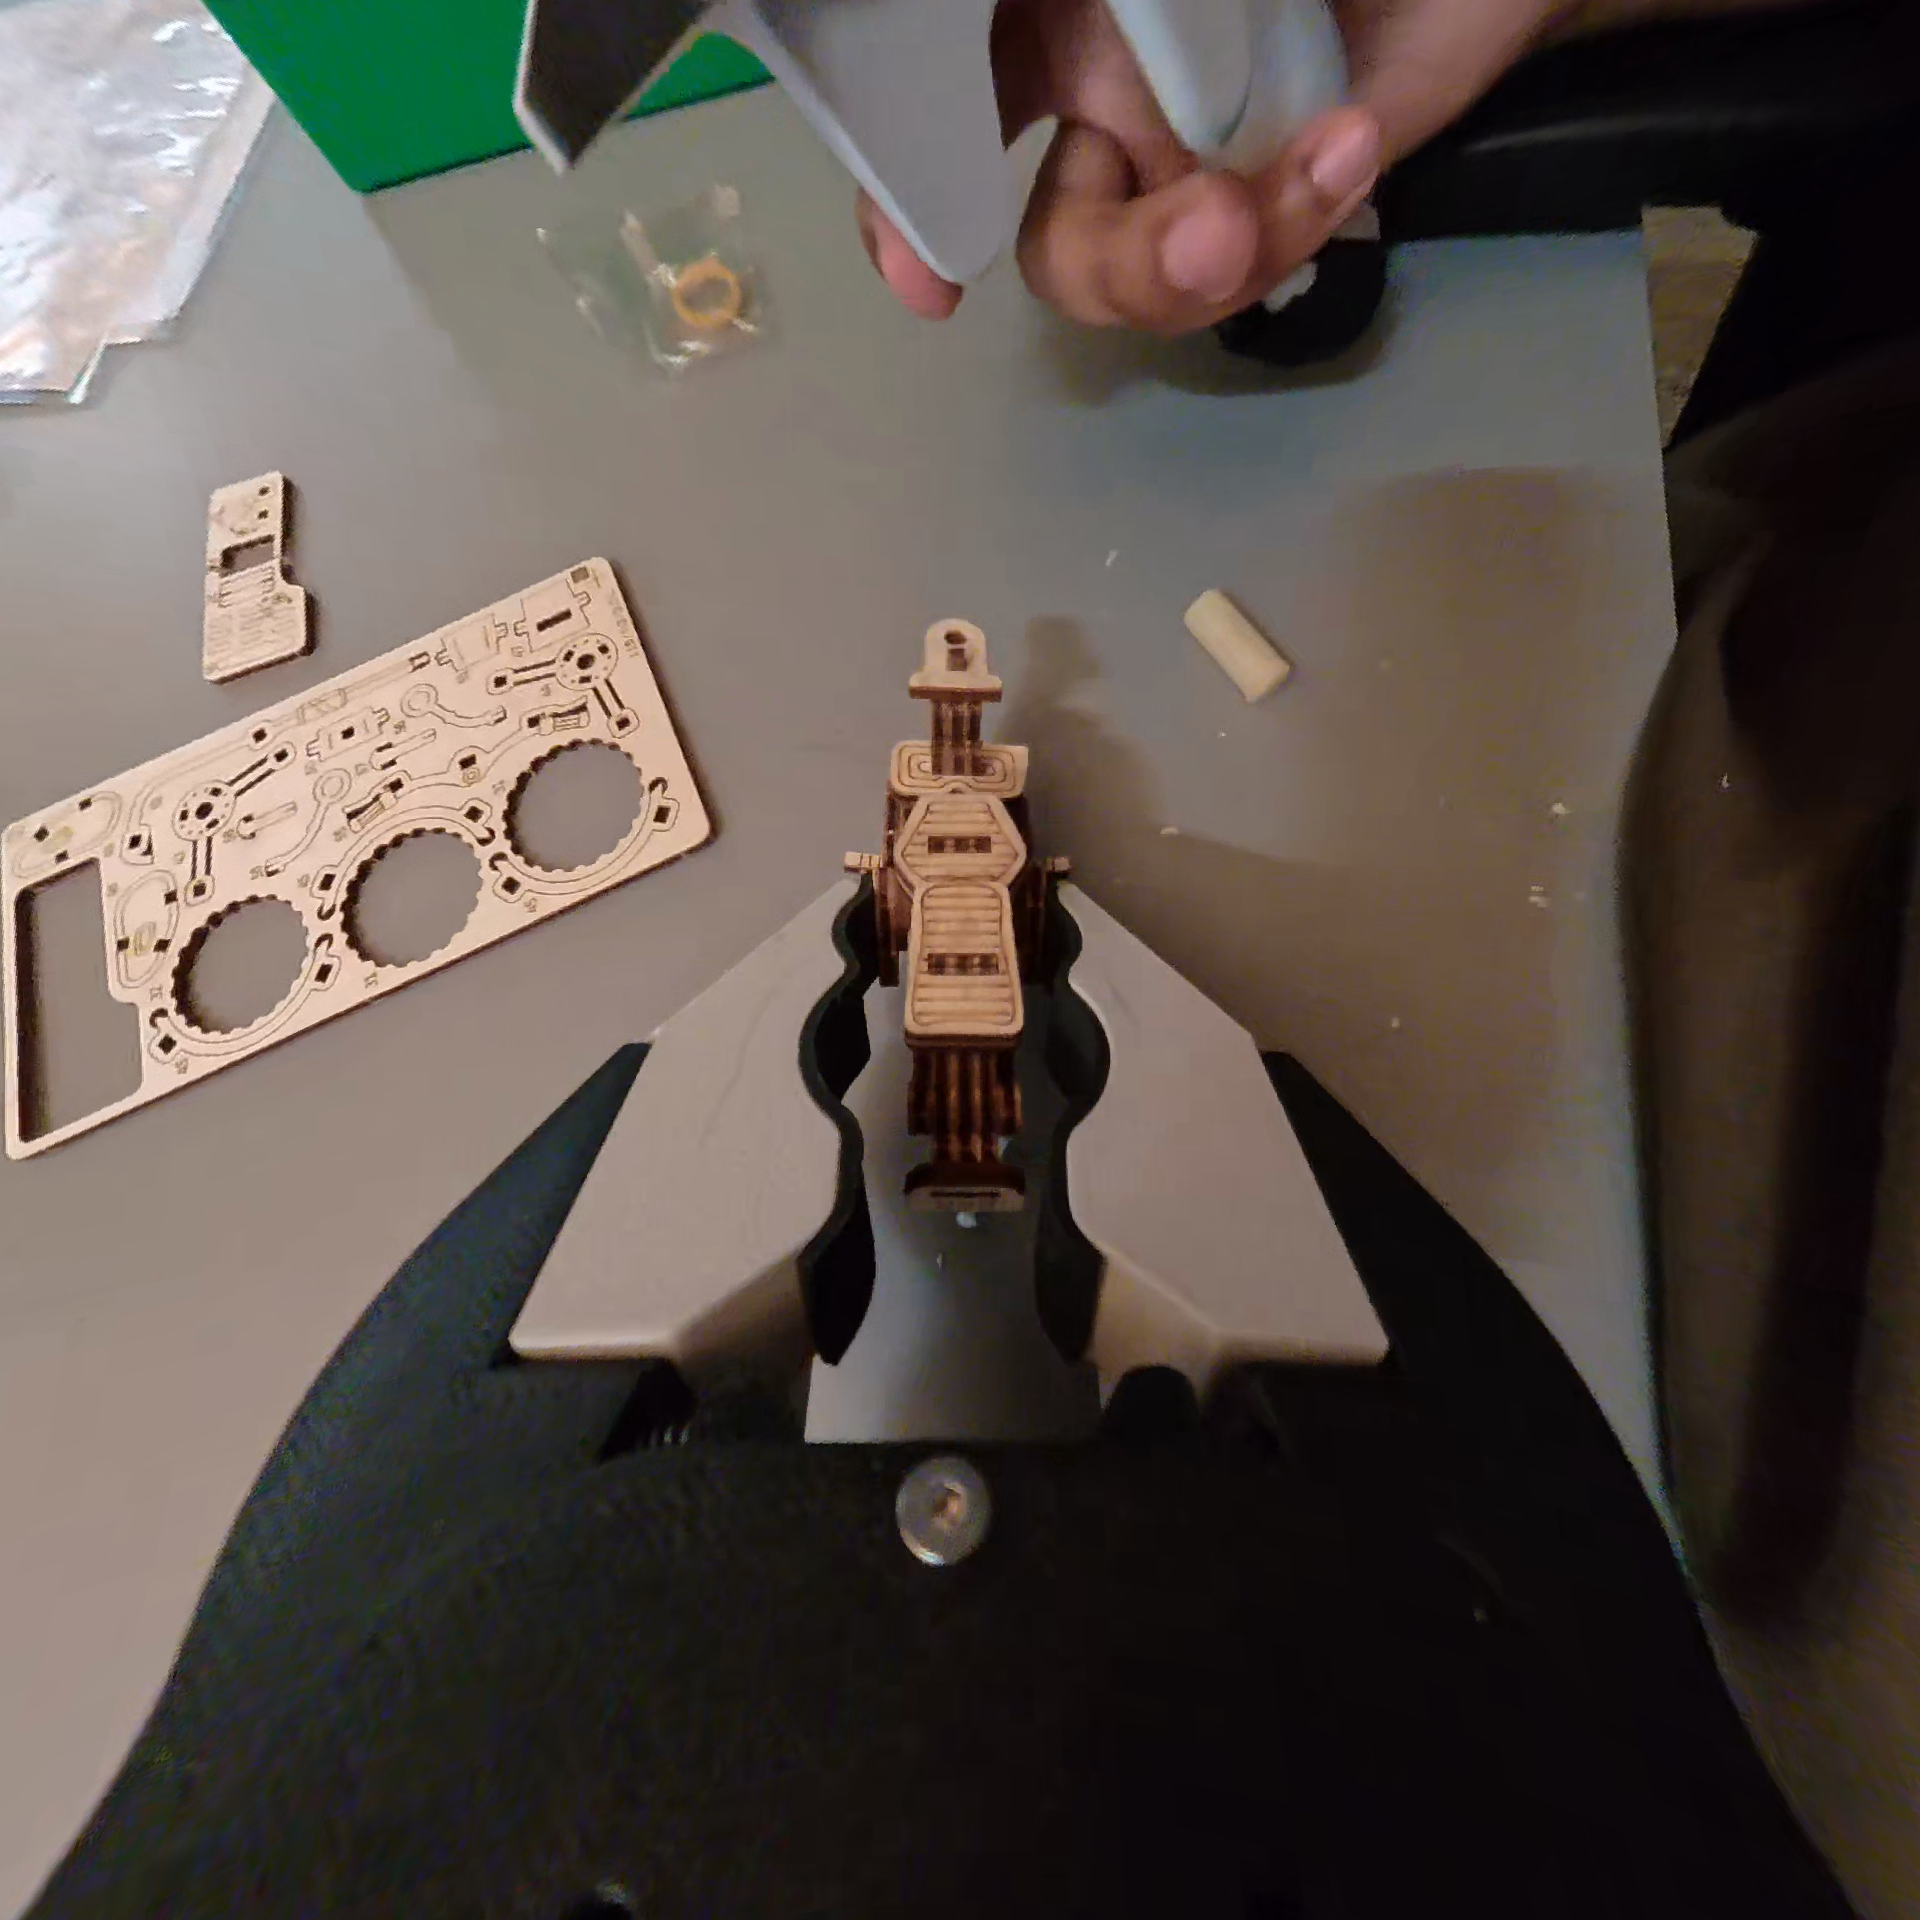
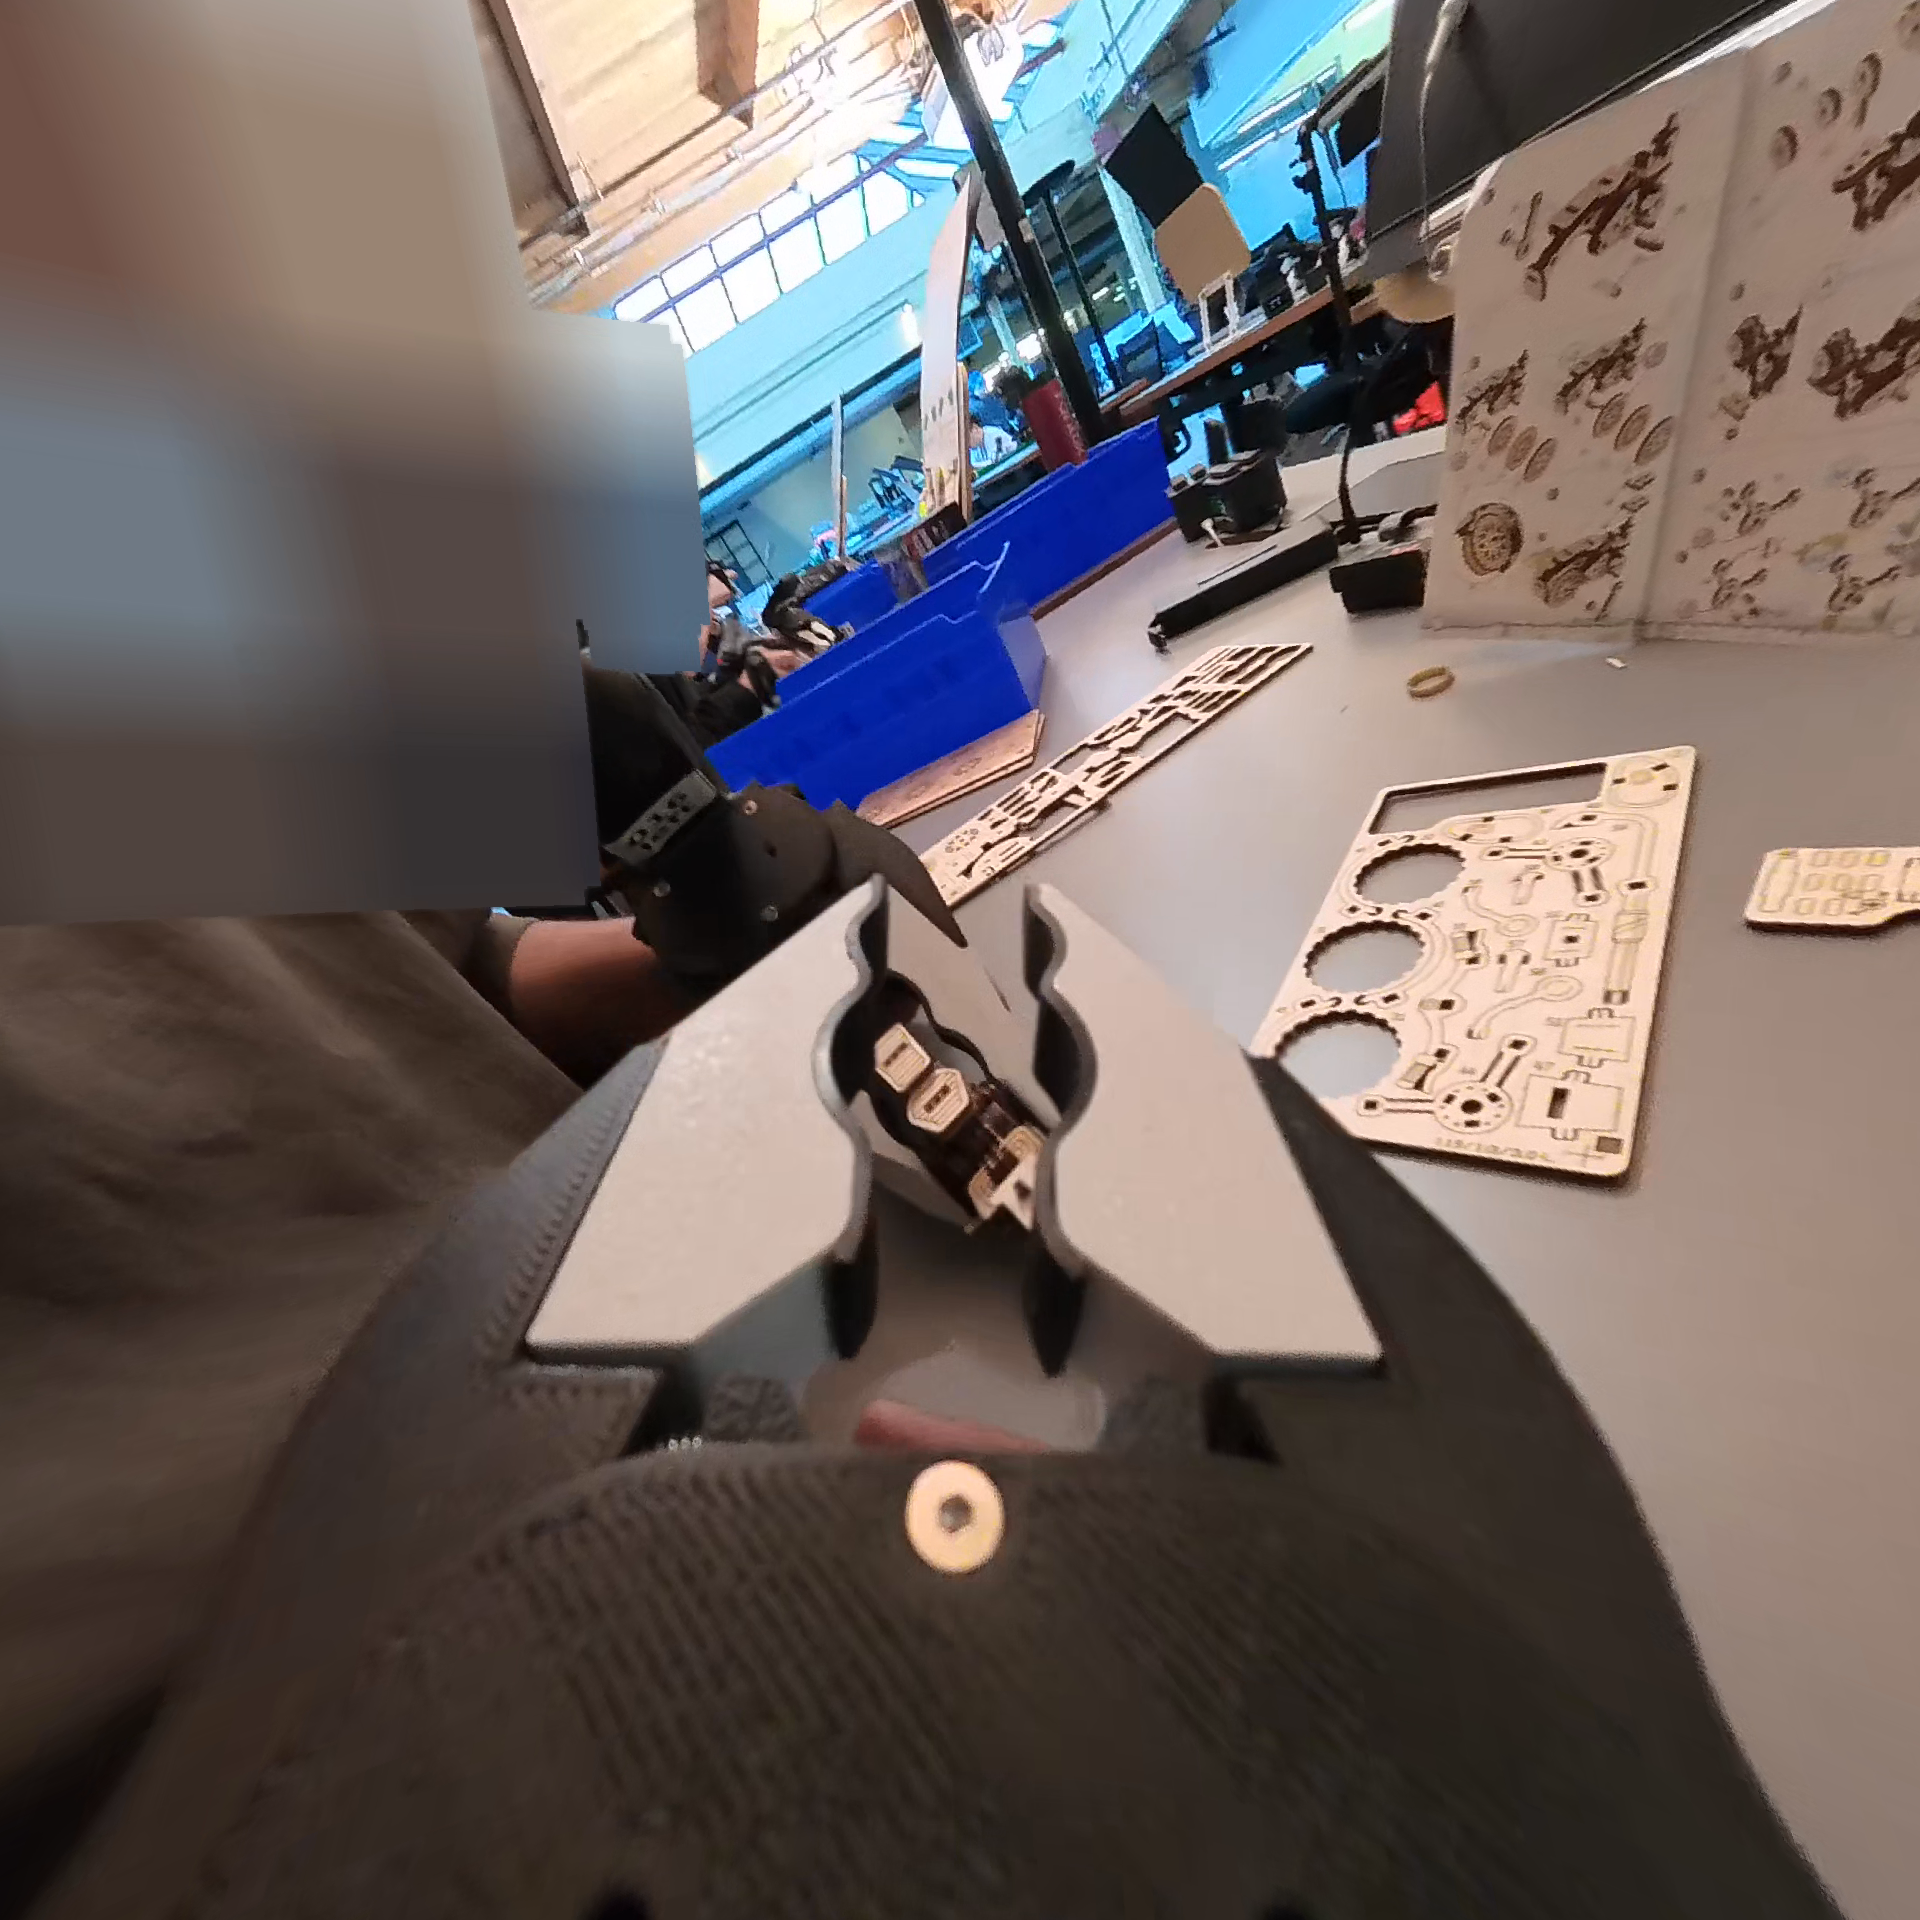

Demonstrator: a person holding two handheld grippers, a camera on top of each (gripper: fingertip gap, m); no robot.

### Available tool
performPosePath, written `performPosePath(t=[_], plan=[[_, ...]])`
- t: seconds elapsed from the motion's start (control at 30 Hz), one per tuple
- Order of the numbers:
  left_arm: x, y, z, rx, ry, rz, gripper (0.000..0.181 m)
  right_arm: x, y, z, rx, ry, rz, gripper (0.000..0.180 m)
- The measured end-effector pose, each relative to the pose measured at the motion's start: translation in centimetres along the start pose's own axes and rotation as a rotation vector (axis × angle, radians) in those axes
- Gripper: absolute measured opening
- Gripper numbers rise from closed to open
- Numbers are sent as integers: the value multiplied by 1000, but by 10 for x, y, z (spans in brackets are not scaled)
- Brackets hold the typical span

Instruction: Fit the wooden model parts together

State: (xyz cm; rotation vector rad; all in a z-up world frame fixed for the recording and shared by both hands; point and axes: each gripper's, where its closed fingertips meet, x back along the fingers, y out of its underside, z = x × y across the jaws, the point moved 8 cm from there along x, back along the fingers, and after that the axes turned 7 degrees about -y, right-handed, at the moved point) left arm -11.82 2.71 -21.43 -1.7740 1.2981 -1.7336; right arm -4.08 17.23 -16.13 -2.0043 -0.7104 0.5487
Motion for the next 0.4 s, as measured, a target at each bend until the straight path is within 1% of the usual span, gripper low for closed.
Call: performPosePath(t=[0.13,0.4], plan=[[0,0,-1,18,33,1,27,-2,4,1,44,35,-46,23],[3,0,-10,128,84,19,27,-5,8,0,128,81,-101,21]])
